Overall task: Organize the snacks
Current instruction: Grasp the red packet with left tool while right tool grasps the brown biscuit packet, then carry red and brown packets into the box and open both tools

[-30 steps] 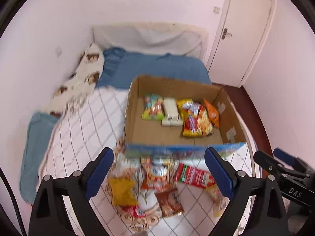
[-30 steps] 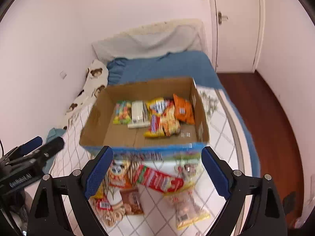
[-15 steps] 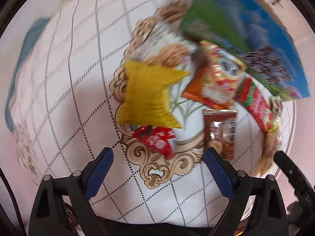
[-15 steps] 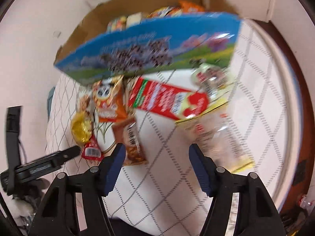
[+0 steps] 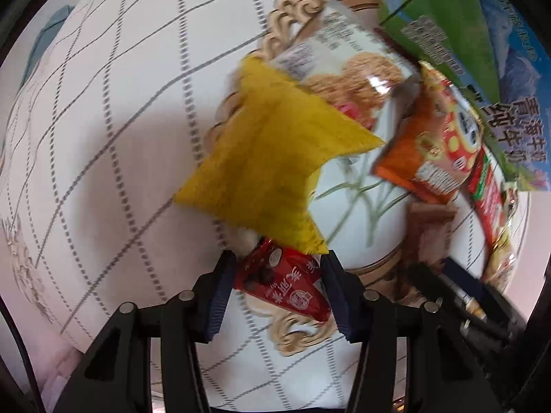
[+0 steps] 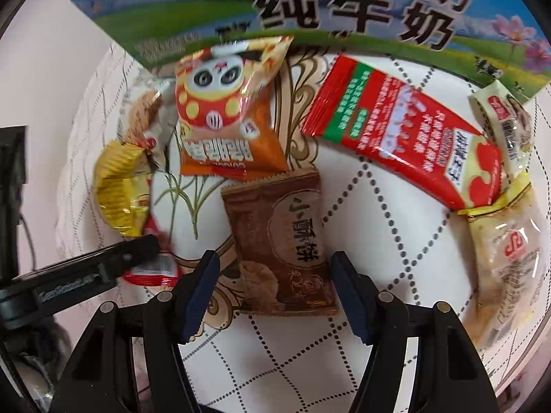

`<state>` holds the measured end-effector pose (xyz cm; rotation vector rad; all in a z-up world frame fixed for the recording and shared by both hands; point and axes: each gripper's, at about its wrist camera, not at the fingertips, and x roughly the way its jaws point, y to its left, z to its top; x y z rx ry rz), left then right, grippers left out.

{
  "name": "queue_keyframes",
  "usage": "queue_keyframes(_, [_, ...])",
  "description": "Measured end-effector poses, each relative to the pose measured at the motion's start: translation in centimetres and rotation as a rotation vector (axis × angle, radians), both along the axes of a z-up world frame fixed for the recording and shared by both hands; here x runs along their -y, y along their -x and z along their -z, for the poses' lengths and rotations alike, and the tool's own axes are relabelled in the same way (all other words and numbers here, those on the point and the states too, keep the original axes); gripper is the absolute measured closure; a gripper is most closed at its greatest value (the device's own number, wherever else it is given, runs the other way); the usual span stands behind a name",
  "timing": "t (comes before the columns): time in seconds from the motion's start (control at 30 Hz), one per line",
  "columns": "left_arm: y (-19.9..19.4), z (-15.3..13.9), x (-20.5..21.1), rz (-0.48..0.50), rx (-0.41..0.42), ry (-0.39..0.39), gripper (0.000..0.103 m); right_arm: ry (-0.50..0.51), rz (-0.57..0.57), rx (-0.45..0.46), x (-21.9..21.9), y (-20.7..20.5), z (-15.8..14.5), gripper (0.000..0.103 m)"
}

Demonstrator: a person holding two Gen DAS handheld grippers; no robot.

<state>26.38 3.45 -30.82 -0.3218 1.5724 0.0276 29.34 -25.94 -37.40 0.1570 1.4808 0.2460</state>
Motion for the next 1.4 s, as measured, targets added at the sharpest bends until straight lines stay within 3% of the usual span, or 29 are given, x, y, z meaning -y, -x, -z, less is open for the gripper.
queue_keyframes(0.17, [1.2,1.8,-1.4,-0.036,-0.080,0.101,0.053,0.065,-0.036,-0.002,-1.4,-0.6,1.5,0.034])
queue_keyframes(0.27, [1.8,2.3,-1.7,-0.048,-0.101,0.130,0.052,0.104,-0.079,0.014,-1.8,-0.3,1.7,0.044])
queue_keyframes(0.37, [2.9,2.6,-1.6,-0.051,-0.122,0.167,0.046,0.095,-0.112,0.007,-1.4,0.8,1.5,0.044])
queue_keyframes(0.53, [5.0,2.6,-0.8,-0.048,-0.118,0.200,0.046,0.067,-0.122,-0.051,0.1,3.9,1.6,0.044])
queue_keyframes(0.63, [7.2,3.2,-0.9,-0.094,-0.153,0.267,0.046,0.030,-0.092,-0.079,0.7,4.5,1.9,0.043])
queue_keyframes(1.0, [8.4,3.8,3.4,0.019,-0.124,0.157,0.044,0.104,-0.120,-0.052,-0.5,6.2,4.0,0.037])
queue_keyframes(1.07, [9.0,3.5,4.1,0.023,-0.112,0.128,0.056,0.124,-0.131,-0.040,-0.7,6.5,4.3,0.043])
queue_keyframes(1.1, [9.1,3.3,4.6,0.025,-0.108,0.131,0.057,0.132,-0.136,-0.033,-1.0,6.9,4.3,0.043])
queue_keyframes(1.4, [12.3,0.6,6.1,0.021,-0.064,0.129,0.058,0.058,-0.090,0.015,-0.4,7.7,1.3,0.044])
